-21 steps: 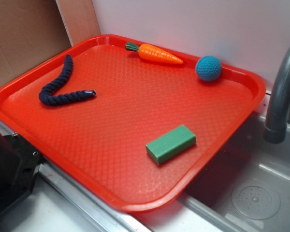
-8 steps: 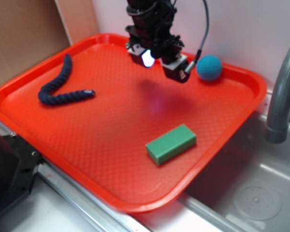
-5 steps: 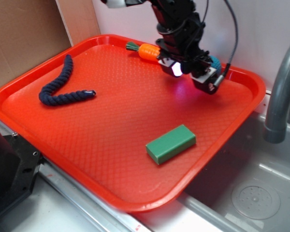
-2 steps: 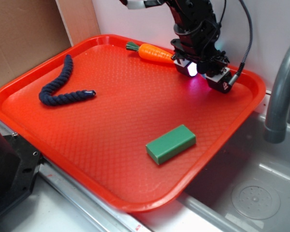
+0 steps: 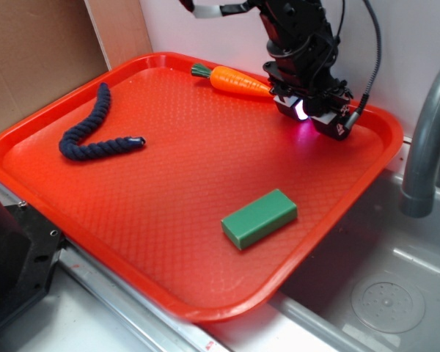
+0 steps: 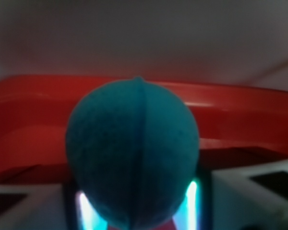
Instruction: Grab the blue ball.
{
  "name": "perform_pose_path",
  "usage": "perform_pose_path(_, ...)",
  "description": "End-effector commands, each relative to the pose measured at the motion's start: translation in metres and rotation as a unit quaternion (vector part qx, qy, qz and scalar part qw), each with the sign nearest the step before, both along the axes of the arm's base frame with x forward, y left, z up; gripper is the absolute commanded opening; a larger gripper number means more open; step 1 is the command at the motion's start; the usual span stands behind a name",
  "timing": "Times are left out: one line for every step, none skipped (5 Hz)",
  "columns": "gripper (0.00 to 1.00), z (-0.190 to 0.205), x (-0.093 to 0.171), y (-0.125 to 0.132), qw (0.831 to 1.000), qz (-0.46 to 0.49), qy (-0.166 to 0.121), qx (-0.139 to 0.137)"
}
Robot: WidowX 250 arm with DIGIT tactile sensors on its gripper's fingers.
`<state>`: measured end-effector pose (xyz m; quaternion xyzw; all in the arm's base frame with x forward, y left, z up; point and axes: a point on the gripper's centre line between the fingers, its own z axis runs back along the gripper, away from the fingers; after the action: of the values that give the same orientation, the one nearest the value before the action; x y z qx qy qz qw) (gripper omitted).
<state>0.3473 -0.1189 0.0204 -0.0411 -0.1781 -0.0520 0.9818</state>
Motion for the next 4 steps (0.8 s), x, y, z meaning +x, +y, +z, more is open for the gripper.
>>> perform_pose_path(0.00, 0.082, -0.053, 0.015, 0.998, -0.014, -0.041, -0.052)
perform_pose_path(0.00, 0.124, -0.084, 0.029, 0.997, 0.015, 0.030, -0.076)
perform_pose_path(0.00, 0.171, -0.114, 0.035, 0.996, 0.025, 0.056, -0.065)
perform_pose_path(0.00, 0.197, -0.136, 0.040, 0.996, 0.035, 0.050, -0.063)
